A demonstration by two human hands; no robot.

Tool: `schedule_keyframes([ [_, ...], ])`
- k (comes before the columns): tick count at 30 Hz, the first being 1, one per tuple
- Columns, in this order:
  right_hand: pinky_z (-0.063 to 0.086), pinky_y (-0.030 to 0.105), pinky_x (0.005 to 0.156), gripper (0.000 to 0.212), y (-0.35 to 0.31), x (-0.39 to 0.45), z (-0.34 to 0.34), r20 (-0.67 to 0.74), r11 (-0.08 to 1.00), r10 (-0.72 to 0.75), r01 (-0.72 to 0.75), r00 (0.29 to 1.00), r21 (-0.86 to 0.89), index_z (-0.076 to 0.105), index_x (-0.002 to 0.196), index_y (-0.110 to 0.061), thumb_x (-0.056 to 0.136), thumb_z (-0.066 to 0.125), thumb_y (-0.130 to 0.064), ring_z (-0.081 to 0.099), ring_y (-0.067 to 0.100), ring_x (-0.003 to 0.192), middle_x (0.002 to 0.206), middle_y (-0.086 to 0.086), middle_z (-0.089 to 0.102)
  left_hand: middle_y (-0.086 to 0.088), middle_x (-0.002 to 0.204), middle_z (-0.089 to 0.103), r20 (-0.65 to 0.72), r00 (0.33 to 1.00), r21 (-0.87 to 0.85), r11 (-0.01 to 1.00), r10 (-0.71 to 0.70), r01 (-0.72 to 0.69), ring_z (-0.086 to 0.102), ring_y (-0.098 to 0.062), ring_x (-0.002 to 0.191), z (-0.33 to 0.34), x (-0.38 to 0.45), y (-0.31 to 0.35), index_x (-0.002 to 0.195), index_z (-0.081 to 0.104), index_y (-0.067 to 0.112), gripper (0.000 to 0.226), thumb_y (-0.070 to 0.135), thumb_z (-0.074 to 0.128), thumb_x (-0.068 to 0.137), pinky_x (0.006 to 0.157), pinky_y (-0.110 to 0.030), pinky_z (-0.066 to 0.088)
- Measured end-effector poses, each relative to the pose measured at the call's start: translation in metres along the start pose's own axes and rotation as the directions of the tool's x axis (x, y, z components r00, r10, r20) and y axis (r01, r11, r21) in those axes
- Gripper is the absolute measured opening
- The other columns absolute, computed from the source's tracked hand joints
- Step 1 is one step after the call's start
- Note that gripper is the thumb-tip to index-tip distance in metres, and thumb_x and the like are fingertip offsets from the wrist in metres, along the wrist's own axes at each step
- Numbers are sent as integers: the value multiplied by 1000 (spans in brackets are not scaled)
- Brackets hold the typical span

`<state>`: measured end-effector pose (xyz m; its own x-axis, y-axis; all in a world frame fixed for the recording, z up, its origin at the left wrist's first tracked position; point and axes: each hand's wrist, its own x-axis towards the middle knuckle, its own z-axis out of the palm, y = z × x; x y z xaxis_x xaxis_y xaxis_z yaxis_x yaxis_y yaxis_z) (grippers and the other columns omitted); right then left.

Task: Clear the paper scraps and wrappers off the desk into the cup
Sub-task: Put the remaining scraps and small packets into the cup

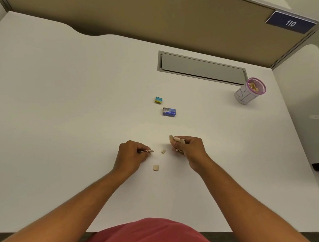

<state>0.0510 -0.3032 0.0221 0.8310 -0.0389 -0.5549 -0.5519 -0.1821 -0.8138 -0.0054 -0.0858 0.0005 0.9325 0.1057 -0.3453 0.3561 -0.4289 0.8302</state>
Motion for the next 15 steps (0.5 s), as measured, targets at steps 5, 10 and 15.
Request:
schedule_keyframes([
  [5, 53, 32, 93, 20, -5, 4, -29, 100, 944, 144, -167, 985, 286, 75, 107, 1, 88, 77, -1, 62, 21, 76, 88, 11, 68, 1, 80, 81, 3, 998, -120, 990, -70, 70, 75, -7, 64, 19, -2, 19, 96, 85, 17, 12, 15, 83, 85, 64, -13, 55],
  [10, 63, 24, 78, 25, -13, 9, -67, 139, 857, 195, -238, 971, 457, 69, 115, 6, 90, 72, 4, 68, 20, 77, 95, 14, 69, 3, 85, 83, 15, 996, -275, 957, -86, 87, 80, -11, 72, 47, 4, 63, 92, 86, 18, 9, 15, 85, 83, 75, -28, 65],
  [15, 63, 25, 84, 18, -17, 20, -125, 174, 836, 168, -234, 970, 496, 73, 106, 4, 89, 75, 2, 71, 19, 74, 92, 13, 70, 1, 95, 83, 15, 998, -313, 948, -53, 55, 80, -14, 77, 89, 19, 117, 102, 84, 13, 18, 14, 84, 84, 80, -25, 65],
])
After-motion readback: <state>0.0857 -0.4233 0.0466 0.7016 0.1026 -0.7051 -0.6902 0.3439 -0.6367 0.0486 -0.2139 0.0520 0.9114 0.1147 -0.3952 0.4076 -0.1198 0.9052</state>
